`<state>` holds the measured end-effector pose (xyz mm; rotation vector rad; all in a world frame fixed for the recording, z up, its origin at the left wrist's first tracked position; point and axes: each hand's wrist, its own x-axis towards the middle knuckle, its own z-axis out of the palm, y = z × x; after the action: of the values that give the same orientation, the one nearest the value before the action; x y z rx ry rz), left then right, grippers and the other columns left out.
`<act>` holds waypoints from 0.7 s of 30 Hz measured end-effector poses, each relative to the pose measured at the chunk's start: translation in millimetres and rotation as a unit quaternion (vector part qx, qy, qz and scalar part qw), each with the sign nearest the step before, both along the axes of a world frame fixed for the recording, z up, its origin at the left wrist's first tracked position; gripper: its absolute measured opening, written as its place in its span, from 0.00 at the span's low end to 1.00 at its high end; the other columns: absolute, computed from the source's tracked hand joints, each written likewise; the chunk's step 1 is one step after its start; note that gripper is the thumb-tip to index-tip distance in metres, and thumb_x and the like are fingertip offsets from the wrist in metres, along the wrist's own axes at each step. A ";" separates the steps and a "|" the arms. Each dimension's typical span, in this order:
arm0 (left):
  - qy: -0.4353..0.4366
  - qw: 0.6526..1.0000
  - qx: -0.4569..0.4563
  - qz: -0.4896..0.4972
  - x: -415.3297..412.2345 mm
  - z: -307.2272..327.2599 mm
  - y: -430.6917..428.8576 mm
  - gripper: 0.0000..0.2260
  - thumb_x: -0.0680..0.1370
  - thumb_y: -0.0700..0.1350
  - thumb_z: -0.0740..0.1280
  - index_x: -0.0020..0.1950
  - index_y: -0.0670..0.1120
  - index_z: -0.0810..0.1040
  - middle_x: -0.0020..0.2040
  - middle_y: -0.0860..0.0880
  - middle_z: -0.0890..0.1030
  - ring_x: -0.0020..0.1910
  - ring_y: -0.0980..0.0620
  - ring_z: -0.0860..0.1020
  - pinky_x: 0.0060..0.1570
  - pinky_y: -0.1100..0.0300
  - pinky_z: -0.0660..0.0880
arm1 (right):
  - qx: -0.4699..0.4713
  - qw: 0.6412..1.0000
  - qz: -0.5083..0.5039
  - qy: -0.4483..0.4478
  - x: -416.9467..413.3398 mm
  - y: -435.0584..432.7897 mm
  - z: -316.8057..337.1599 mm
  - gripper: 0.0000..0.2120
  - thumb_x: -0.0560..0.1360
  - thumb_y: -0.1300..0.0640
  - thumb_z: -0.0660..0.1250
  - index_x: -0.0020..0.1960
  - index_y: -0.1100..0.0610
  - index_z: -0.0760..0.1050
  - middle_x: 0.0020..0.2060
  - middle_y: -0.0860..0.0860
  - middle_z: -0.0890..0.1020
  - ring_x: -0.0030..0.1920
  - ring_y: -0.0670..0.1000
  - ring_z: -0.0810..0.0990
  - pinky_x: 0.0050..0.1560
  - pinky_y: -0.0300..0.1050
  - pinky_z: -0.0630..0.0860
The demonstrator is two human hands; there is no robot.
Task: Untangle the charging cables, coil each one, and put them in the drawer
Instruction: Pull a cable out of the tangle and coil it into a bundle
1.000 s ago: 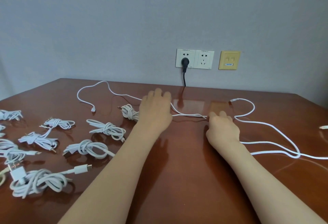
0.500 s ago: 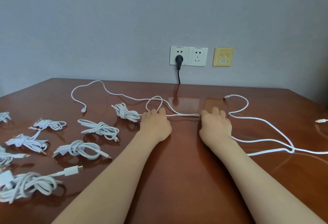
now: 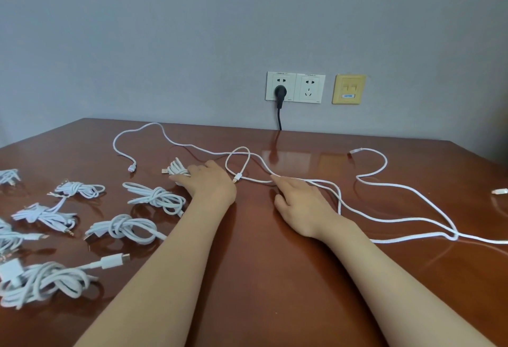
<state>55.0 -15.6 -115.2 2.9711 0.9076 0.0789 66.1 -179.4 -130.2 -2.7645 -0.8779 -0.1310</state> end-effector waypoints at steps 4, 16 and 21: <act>0.025 0.999 0.005 0.039 1.8 2.2 3.8 0.27 0.78 0.49 0.58 0.74 0.38 0.57 0.73 0.39 0.62 0.73 0.40 0.56 0.67 0.34 0.52 | -0.012 0.997 -0.043 -0.062 0.2 -1.5 1.2 0.19 0.81 0.48 0.52 0.69 0.51 0.65 0.62 0.51 0.69 0.62 0.54 0.66 0.61 0.47 0.61; -0.073 0.987 0.067 -0.130 -4.0 6.4 -30.8 0.23 0.78 0.45 0.56 0.72 0.40 0.60 0.72 0.39 0.61 0.73 0.39 0.57 0.70 0.42 0.51 | 0.024 0.995 -0.079 -0.058 -3.6 1.1 8.4 0.09 0.76 0.55 0.57 0.54 0.58 0.70 0.51 0.54 0.75 0.54 0.57 0.72 0.47 0.47 0.64; -0.100 0.961 -0.028 -0.256 -0.1 -10.4 -50.4 0.17 0.83 0.48 0.52 0.66 0.39 0.66 0.66 0.41 0.69 0.64 0.41 0.67 0.60 0.52 0.65 | 0.061 0.996 -0.060 -0.020 -5.3 1.3 9.6 0.03 0.76 0.56 0.57 0.45 0.55 0.65 0.50 0.54 0.77 0.52 0.57 0.74 0.42 0.43 0.63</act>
<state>54.9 -65.9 -125.6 2.9649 0.1045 0.3218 60.8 -178.0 -120.6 -2.7083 -0.6886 -0.2531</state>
